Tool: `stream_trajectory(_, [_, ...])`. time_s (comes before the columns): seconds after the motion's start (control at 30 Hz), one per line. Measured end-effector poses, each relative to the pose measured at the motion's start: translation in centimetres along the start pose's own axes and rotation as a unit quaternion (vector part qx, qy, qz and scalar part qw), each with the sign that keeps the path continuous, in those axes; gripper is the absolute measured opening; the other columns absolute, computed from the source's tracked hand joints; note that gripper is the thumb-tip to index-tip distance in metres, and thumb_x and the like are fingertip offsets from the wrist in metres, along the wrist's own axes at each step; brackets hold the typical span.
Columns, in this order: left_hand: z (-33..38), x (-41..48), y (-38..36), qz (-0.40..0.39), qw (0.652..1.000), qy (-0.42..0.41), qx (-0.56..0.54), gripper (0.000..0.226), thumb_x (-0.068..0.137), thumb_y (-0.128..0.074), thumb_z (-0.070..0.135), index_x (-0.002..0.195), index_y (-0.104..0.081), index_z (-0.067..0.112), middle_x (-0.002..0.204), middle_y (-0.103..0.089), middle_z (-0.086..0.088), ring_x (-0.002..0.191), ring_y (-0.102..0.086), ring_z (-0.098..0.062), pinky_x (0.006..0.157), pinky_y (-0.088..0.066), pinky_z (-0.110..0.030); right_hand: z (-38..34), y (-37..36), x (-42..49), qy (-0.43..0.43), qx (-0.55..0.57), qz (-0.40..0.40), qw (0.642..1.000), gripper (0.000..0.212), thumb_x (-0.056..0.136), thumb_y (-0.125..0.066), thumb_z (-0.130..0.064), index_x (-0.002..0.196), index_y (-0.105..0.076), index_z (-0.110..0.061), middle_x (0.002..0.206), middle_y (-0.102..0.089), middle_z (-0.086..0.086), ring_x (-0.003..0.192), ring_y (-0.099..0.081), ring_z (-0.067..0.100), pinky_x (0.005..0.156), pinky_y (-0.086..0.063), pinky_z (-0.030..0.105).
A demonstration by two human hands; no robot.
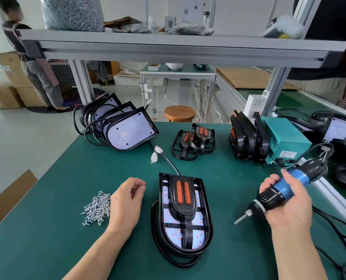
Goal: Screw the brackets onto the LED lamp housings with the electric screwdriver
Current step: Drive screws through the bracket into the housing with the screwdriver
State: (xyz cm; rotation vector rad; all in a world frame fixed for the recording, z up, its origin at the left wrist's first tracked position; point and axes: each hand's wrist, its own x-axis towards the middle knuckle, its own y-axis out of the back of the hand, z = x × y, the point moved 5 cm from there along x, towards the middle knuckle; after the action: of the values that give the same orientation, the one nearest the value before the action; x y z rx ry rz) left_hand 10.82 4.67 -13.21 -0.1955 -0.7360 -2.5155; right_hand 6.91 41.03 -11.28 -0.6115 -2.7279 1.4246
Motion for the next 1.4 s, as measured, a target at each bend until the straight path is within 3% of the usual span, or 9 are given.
stream_trajectory(0.1, [-0.3,0.1,0.2,0.015,0.999,0.024,-0.029,0.022,0.094,-0.066,0.010,0.082,-0.065,0.029,0.082,-0.069,0.010,0.081,-0.062,-0.004,0.070,-0.042,-0.010,0.0,-0.3,-0.1,0.021,-0.006,-0.017,1.000,0.024,0.096,-0.066,-0.018,0.107,-0.045,-0.016,0.083,-0.064,0.007,0.064,-0.058,0.014,0.060,-0.051,0.020])
stream_trajectory(0.23, [-0.5,0.1,0.1,0.017,0.999,0.034,-0.035,0.020,0.096,-0.064,0.014,0.082,-0.064,0.029,0.081,-0.069,0.008,0.080,-0.060,-0.002,0.068,-0.042,-0.008,0.4,-1.4,-0.4,0.030,-0.058,-0.024,0.998,0.020,0.094,-0.069,-0.019,0.101,-0.050,-0.016,0.078,-0.061,0.003,0.060,-0.060,0.014,0.056,-0.053,0.022])
stream_trajectory(0.37, [-0.6,0.2,0.0,0.012,0.999,0.034,-0.029,0.020,0.097,-0.062,0.016,0.082,-0.062,0.030,0.081,-0.069,0.007,0.081,-0.060,-0.004,0.068,-0.042,-0.008,1.2,-2.1,-0.9,-0.021,-0.013,-0.034,0.999,0.030,0.082,-0.076,-0.024,0.105,-0.063,-0.010,0.077,-0.059,0.000,0.063,-0.058,0.010,0.062,-0.053,0.021])
stream_trajectory(0.57, [0.2,0.1,0.6,0.027,0.990,0.082,-0.113,0.016,0.098,-0.061,0.014,0.087,-0.066,0.024,0.085,-0.071,0.007,0.089,-0.066,-0.017,0.070,-0.045,-0.019,0.7,-3.9,-1.5,-0.033,0.085,-0.055,0.994,0.015,0.086,-0.074,-0.020,0.097,-0.064,-0.014,0.078,-0.061,-0.004,0.067,-0.057,0.008,0.075,-0.050,0.021])
stream_trajectory(0.7, [4.6,-0.9,1.1,0.024,0.992,0.017,-0.124,0.019,0.094,-0.067,0.013,0.084,-0.068,0.030,0.083,-0.071,0.015,0.078,-0.064,-0.002,0.071,-0.046,-0.014,0.1,-6.2,-2.3,-0.027,0.106,-0.086,0.990,0.026,0.079,-0.078,-0.017,0.101,-0.065,-0.013,0.079,-0.064,-0.003,0.070,-0.058,0.009,0.079,-0.050,0.022])
stream_trajectory(0.83, [8.4,-2.1,0.2,-0.049,0.987,-0.028,-0.150,0.023,0.088,-0.072,0.007,0.080,-0.071,0.029,0.080,-0.073,0.010,0.072,-0.066,-0.004,0.069,-0.050,-0.010,0.1,-8.1,-3.0,-0.024,0.148,-0.077,0.986,0.019,0.087,-0.076,-0.010,0.101,-0.063,-0.014,0.078,-0.062,0.001,0.066,-0.060,0.013,0.078,-0.055,0.028])
stream_trajectory(0.93, [9.4,-2.9,-1.0,-0.108,0.974,-0.004,-0.202,0.030,0.085,-0.071,-0.004,0.079,-0.073,0.025,0.079,-0.075,0.002,0.072,-0.068,-0.009,0.070,-0.054,-0.017,0.0,-9.6,-3.8,-0.015,0.156,-0.091,0.983,0.016,0.091,-0.073,-0.012,0.102,-0.062,-0.016,0.078,-0.058,0.001,0.064,-0.057,0.013,0.085,-0.052,0.031])
stream_trajectory(1.2, [9.9,-3.9,-2.5,-0.159,0.927,0.060,-0.333,0.017,0.085,-0.075,0.001,0.080,-0.074,0.017,0.077,-0.067,-0.009,0.074,-0.060,-0.019,0.075,-0.052,-0.031,0.2,-11.8,-4.9,0.013,0.145,-0.052,0.988,0.017,0.089,-0.073,-0.013,0.095,-0.056,-0.014,0.069,-0.055,-0.004,0.055,-0.052,0.008,0.056,-0.049,0.022])
stream_trajectory(1.4, [10.5,-4.4,-2.8,-0.190,0.862,0.131,-0.452,0.012,0.071,-0.084,0.012,0.078,-0.075,0.016,0.083,-0.069,-0.013,0.074,-0.056,-0.018,0.070,-0.052,-0.022,0.3,-12.2,-5.2,0.031,0.130,-0.042,0.990,0.014,0.091,-0.071,-0.012,0.089,-0.057,-0.016,0.066,-0.054,-0.005,0.053,-0.051,0.008,0.056,-0.046,0.021])
